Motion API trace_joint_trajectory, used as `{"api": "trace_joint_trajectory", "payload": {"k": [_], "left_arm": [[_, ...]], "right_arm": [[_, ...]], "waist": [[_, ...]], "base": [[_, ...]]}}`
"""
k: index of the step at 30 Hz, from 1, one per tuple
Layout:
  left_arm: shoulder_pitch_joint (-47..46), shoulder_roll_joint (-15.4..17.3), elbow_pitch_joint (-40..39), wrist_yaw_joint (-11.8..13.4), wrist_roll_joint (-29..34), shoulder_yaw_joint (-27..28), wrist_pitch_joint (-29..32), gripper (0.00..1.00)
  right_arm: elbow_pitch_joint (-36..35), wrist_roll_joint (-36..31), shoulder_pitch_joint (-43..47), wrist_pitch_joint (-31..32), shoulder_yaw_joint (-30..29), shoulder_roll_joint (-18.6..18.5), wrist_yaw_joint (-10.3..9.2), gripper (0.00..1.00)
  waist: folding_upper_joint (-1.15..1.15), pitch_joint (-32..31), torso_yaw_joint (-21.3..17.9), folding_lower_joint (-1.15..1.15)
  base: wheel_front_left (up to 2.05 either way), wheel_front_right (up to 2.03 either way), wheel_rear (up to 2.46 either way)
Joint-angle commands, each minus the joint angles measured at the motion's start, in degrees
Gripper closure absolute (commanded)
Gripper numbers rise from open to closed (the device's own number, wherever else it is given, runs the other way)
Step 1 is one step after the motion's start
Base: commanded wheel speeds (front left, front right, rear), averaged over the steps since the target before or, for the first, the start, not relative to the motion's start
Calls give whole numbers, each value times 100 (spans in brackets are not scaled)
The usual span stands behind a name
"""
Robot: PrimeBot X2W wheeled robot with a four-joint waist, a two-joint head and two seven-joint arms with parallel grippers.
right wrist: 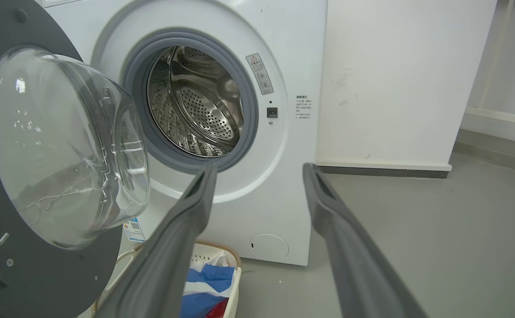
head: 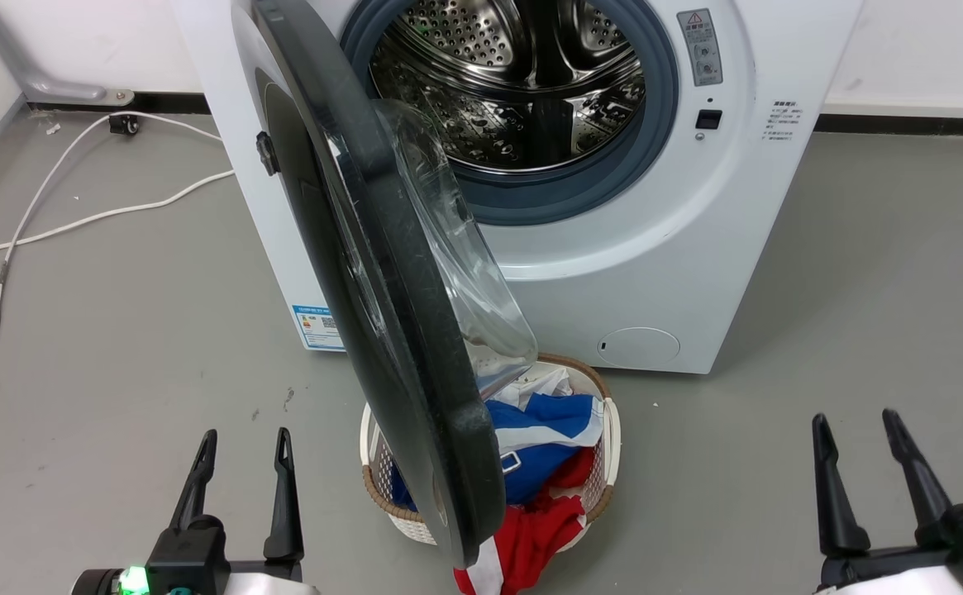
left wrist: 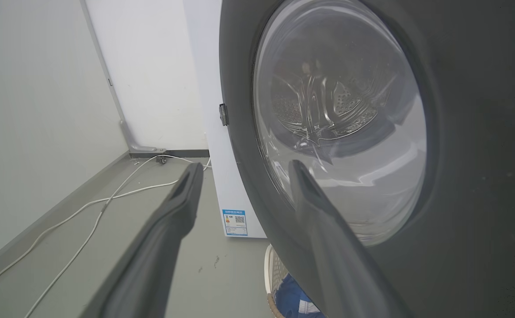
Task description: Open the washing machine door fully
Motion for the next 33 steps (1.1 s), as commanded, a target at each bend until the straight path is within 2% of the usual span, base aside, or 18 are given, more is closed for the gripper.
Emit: {"api": "trace_joint_trajectory", "payload": {"k": [1,13,14,15,24,33], "left_arm": [[-33,4,-3,8,33,-2,-16,0],[18,-9,30,30,-55,39,-16,0],[20,-11,44,32,-54,49,-16,33],[9,-10,30,53,-50,65,-16,100],[-237,45,-298,81,25,146,-16,100],[-832,202,-1792,39,343,-179,-15,100]], "right_arm": [[73,-52,69,-7,-10,35,-1,0],[390,-43,159,-9,-60,143,-1,0],[391,-37,157,-9,-60,144,-1,0],[391,-31,155,-9,-53,145,-1,0],[360,47,151,-9,-31,150,-1,0],[320,97,162,-9,-12,150,-1,0]], "waist": [[0,-1,6,0],[0,-9,-9,0],[0,-11,-10,0],[0,-12,-12,0],[0,-64,0,0],[0,-120,-5,0]], "base": [[0,0,0],[0,0,0],[0,0,0],[0,0,0],[0,0,0],[0,0,0]]}}
